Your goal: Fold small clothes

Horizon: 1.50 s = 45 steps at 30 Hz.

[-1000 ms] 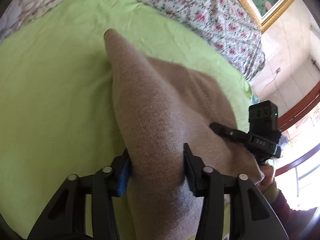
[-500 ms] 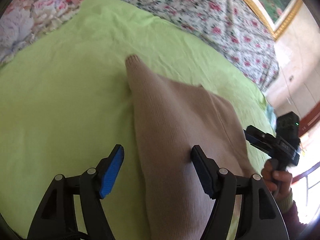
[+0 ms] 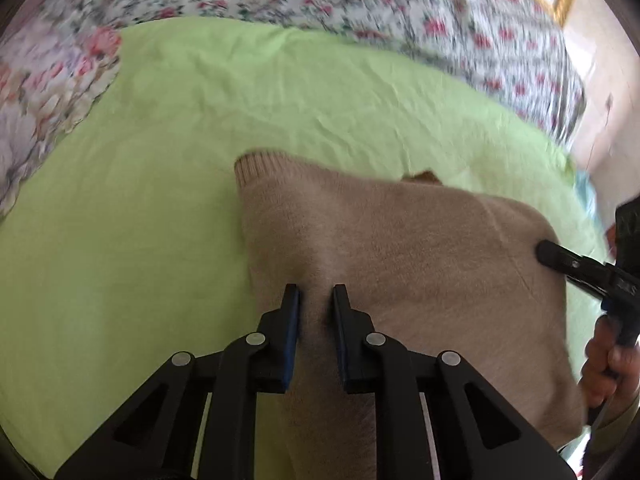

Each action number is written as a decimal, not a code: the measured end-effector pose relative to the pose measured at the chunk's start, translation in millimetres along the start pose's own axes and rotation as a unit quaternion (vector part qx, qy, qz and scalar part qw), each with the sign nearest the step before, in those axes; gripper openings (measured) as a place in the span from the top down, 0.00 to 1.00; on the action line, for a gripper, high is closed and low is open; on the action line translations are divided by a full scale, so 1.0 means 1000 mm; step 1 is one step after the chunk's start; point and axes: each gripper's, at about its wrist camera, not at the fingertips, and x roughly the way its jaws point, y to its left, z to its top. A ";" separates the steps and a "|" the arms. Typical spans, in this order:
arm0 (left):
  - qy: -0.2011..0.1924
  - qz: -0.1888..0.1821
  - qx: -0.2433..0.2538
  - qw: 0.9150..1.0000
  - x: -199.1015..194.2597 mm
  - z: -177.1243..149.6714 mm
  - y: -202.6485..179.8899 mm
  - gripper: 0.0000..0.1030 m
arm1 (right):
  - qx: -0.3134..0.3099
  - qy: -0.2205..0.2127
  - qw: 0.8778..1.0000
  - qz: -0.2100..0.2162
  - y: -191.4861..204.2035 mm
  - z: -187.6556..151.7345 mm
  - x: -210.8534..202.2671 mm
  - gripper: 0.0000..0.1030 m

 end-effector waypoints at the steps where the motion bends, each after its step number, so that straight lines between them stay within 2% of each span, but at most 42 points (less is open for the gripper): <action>1: 0.001 0.016 0.011 1.000 0.004 -0.003 -0.004 0.85 | 0.009 0.016 1.000 -0.011 -0.009 -0.005 0.009 0.90; 4: -0.005 0.035 0.026 0.999 0.003 -0.004 -0.009 0.81 | 0.010 0.043 0.999 -0.032 -0.017 -0.013 0.030 0.89; 7: -0.012 0.023 0.020 0.999 -0.016 -0.009 -0.003 0.80 | 0.016 0.037 0.999 -0.037 -0.014 -0.010 0.022 0.78; 8: -0.018 0.016 0.017 1.000 -0.027 -0.013 -0.001 0.76 | 0.019 0.034 0.999 -0.034 -0.014 -0.009 0.016 0.67; 9: -0.027 0.012 0.015 0.999 -0.041 -0.022 0.001 0.69 | 0.019 0.025 0.999 -0.024 -0.012 -0.010 0.005 0.65; 11: -0.041 0.004 0.011 0.999 -0.065 -0.041 0.004 0.61 | 0.005 0.010 1.000 -0.014 -0.004 -0.018 -0.019 0.63; 14: -0.046 -0.016 0.013 0.999 -0.091 -0.077 0.005 0.60 | -0.013 0.006 1.000 0.003 0.005 -0.041 -0.041 0.62; 17: -0.040 -0.021 0.022 0.999 -0.108 -0.118 0.001 0.56 | -0.028 0.018 0.999 0.008 0.014 -0.073 -0.054 0.62; 21: -0.030 -0.025 0.024 0.999 -0.120 -0.165 -0.003 0.38 | -0.043 0.031 0.999 -0.014 0.025 -0.108 -0.058 0.62; 22: -0.026 -0.028 0.025 0.999 -0.120 -0.174 -0.005 0.38 | -0.043 0.033 0.998 -0.018 0.025 -0.112 -0.059 0.62; 25: -0.013 -0.027 0.037 0.999 -0.112 -0.183 -0.013 0.38 | -0.042 0.038 0.998 -0.027 0.026 -0.120 -0.055 0.62; 31: -0.025 -0.012 0.065 0.998 -0.099 -0.180 -0.026 0.38 | -0.062 0.038 0.997 -0.034 0.034 -0.123 -0.054 0.62; 32: -0.021 0.002 0.081 0.997 -0.093 -0.180 -0.030 0.41 | -0.064 0.039 0.997 -0.035 0.035 -0.124 -0.054 0.62; 33: -0.017 0.014 0.094 0.995 -0.089 -0.182 -0.033 0.50 | -0.067 0.041 0.996 -0.037 0.036 -0.124 -0.051 0.68; 34: -0.013 0.020 0.103 0.994 -0.086 -0.184 -0.035 0.54 | -0.071 0.042 0.996 -0.042 0.037 -0.124 -0.049 0.75; 35: -0.008 0.020 0.113 0.993 -0.084 -0.186 -0.037 0.63 | -0.073 0.044 0.995 -0.045 0.038 -0.123 -0.047 0.86; 37: -0.015 0.018 0.118 0.993 -0.085 -0.190 -0.038 0.74 | -0.077 0.044 0.995 -0.042 0.038 -0.122 -0.046 0.89; 38: -0.018 0.021 0.114 0.993 -0.086 -0.190 -0.036 0.83 | -0.080 0.041 0.995 -0.040 0.039 -0.121 -0.047 0.90; 40: -0.023 0.014 0.082 0.996 -0.089 -0.186 -0.027 0.87 | -0.090 0.030 0.995 -0.030 0.045 -0.117 -0.051 0.91; 43: -0.024 -0.001 0.031 0.999 -0.091 -0.183 -0.010 0.90 | -0.104 -0.038 0.993 0.038 0.052 -0.112 -0.079 0.92; 44: -0.019 -0.009 0.021 1.000 -0.088 -0.183 -0.006 0.90 | -0.113 -0.046 0.992 0.038 0.052 -0.113 -0.083 0.92; 45: -0.015 -0.019 0.009 1.000 -0.087 -0.185 -0.003 0.91 | -0.127 -0.042 0.991 0.019 0.049 -0.116 -0.081 0.92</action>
